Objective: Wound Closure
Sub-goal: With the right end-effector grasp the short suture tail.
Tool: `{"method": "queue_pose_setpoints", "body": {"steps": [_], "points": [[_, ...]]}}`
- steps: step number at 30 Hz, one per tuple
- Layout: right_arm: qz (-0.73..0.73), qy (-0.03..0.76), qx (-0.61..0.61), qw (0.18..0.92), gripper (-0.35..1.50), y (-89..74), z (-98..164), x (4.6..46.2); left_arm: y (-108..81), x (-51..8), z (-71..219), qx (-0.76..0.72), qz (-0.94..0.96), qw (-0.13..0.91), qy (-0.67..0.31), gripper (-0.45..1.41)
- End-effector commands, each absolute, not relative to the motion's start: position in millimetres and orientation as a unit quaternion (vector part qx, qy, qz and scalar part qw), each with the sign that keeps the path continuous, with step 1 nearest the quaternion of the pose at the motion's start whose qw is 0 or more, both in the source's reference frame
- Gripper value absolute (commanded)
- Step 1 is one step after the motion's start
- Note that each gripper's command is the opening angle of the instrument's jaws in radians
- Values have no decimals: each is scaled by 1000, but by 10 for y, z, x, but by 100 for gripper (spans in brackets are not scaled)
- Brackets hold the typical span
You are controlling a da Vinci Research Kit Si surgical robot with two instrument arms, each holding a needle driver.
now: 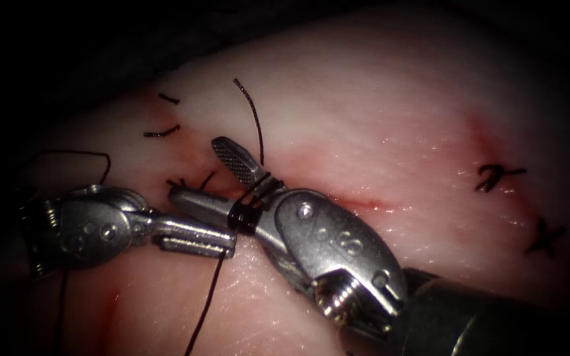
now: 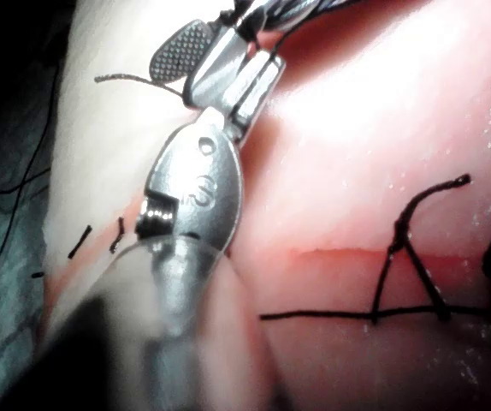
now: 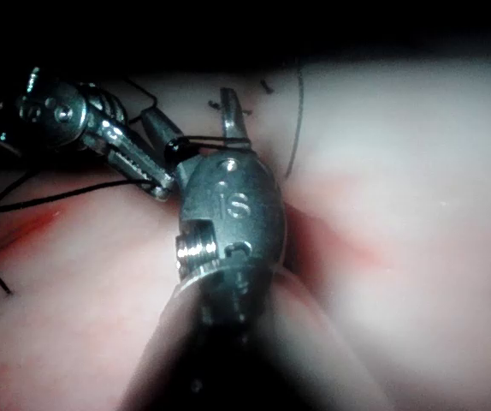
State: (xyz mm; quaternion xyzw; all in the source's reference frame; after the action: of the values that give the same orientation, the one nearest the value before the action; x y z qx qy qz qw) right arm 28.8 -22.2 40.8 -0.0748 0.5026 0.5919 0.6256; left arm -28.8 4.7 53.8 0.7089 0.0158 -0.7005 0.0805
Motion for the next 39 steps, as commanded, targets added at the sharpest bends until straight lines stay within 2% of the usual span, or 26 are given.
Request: {"method": "queue_pose_setpoints", "body": {"steps": [1,11,24,28,32,34,37,39], "points": [[596,499,-81,624,88,-208,408,299,61,-292,539,709,-700,80,15,-45],[628,439,-96,636,84,-196,433,287,92,-294,547,704,-708,61,13,-45],[649,423,-97,625,79,-194,455,271,117,-304,584,694,-717,56,19,-45],[644,409,-88,640,62,-199,463,283,115,-303,589,694,-717,54,22,-45],[641,402,-78,649,56,-201,469,293,115,-302,590,694,-718,56,23,-45],[641,391,-73,656,27,-200,471,297,115,-301,589,694,-717,56,24,-45],[637,391,-66,661,32,-199,472,301,114,-299,589,694,-717,57,24,-45],[636,392,-64,662,24,-199,471,303,114,-299,589,695,-717,57,25,-45]]}}
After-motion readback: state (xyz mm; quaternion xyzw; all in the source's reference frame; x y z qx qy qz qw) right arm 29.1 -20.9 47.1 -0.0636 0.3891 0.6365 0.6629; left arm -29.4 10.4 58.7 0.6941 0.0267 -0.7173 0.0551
